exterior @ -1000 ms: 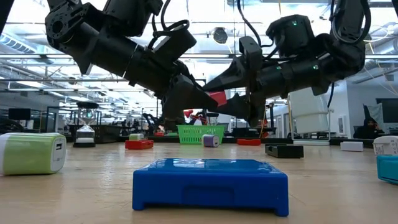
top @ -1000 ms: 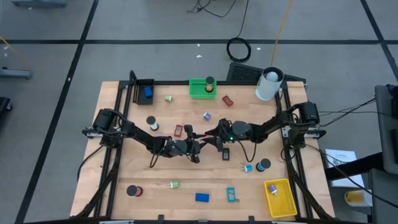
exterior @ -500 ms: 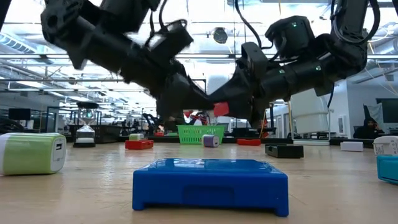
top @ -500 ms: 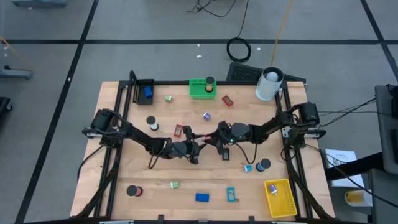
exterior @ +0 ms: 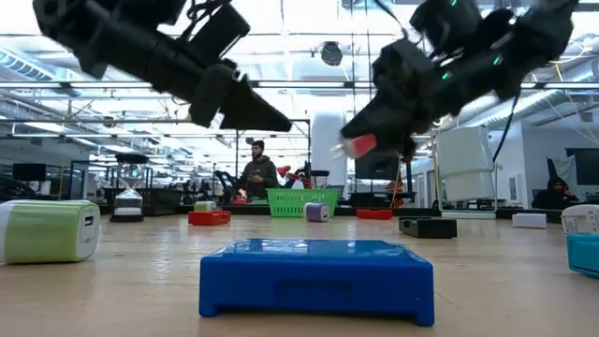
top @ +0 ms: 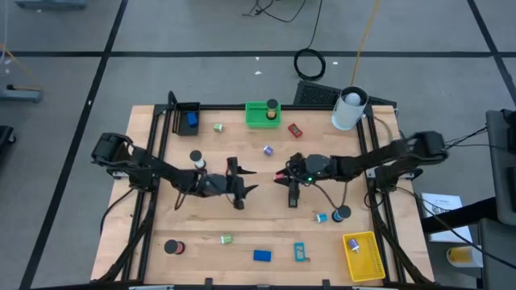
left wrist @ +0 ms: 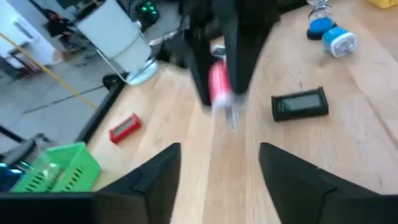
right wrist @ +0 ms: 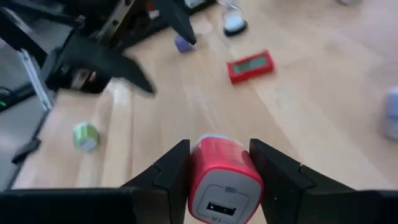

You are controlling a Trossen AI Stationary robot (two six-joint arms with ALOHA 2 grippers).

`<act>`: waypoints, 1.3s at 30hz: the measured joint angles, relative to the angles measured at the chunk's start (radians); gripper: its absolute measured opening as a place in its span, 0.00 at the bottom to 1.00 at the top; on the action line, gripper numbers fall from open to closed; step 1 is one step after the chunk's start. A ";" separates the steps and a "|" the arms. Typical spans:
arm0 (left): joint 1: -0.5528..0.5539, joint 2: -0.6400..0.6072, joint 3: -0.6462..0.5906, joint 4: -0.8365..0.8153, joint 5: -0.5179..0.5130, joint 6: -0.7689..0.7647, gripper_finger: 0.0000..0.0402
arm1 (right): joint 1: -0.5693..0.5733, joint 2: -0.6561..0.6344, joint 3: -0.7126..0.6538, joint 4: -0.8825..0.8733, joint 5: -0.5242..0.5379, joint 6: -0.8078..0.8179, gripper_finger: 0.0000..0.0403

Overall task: Pick & Place Office items
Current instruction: Put the pink charger adapter into the yellow basket

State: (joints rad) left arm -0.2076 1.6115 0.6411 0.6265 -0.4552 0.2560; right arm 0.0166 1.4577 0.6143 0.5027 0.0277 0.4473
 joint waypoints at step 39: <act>0.106 0.001 -0.134 0.184 0.212 -0.075 0.15 | 0.826 -0.336 0.393 -1.376 -0.142 1.238 0.35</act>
State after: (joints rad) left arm -0.1013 1.6127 0.5076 0.8106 -0.2432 0.1810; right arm 0.8422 1.1222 1.0073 -0.8737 -0.1138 1.6850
